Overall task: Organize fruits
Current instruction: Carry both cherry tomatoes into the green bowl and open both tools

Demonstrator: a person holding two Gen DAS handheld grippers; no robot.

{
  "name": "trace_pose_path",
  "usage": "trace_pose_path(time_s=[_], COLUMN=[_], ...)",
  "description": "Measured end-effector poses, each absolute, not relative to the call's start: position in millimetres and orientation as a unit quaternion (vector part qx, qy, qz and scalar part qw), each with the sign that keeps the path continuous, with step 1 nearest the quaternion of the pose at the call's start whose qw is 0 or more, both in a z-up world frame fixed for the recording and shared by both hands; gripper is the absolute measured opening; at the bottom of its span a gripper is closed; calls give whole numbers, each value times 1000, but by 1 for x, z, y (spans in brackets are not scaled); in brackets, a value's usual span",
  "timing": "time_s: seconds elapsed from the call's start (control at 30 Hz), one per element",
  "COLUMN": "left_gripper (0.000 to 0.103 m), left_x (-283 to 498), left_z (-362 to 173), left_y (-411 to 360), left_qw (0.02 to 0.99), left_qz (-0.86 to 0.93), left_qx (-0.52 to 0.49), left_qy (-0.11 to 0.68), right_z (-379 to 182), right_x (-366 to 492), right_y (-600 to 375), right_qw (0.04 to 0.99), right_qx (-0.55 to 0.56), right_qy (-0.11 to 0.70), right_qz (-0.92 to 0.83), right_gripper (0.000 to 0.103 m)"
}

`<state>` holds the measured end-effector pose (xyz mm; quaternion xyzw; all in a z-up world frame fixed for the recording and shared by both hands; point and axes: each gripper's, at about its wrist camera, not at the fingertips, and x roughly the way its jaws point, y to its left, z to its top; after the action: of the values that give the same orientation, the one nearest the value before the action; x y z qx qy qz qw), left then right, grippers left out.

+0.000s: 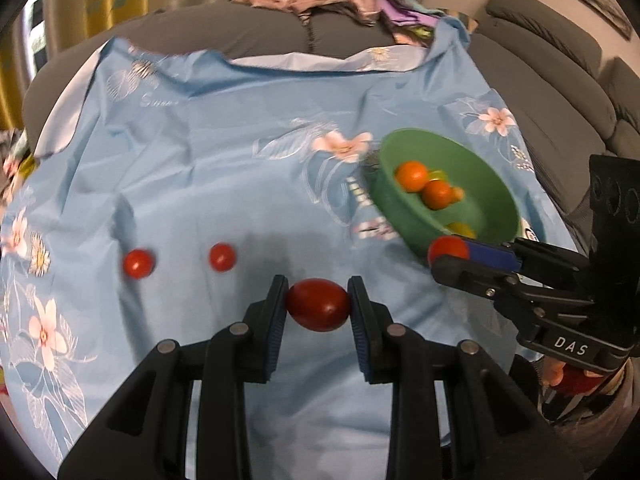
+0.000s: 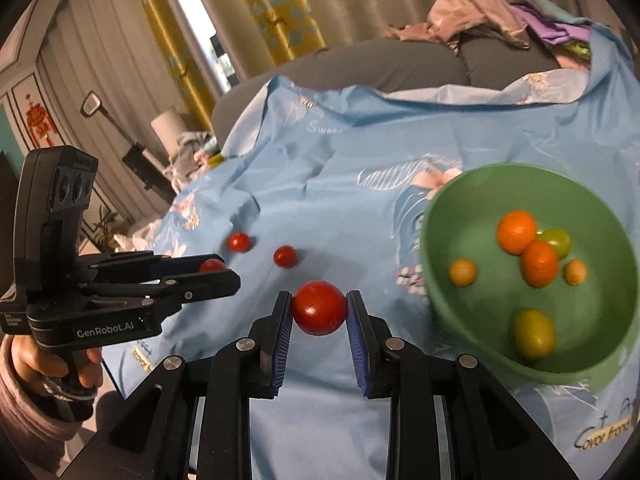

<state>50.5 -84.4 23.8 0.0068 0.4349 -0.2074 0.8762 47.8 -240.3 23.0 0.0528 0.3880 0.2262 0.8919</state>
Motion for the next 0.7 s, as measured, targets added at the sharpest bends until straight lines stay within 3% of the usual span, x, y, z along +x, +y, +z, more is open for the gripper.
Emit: trace_pose_path(time_s=[0.7], left_gripper=[31], left_x=[87], left_z=[39], left_y=[-223], left_qw=[858], left_qz=[-295], left_qx=[83], left_qy=[413], right_z=[33], right_x=[38], right_y=[-348], right_qw=[928], right_qx=[105], right_qy=[340], right_qz=[110], right_gripper=[29])
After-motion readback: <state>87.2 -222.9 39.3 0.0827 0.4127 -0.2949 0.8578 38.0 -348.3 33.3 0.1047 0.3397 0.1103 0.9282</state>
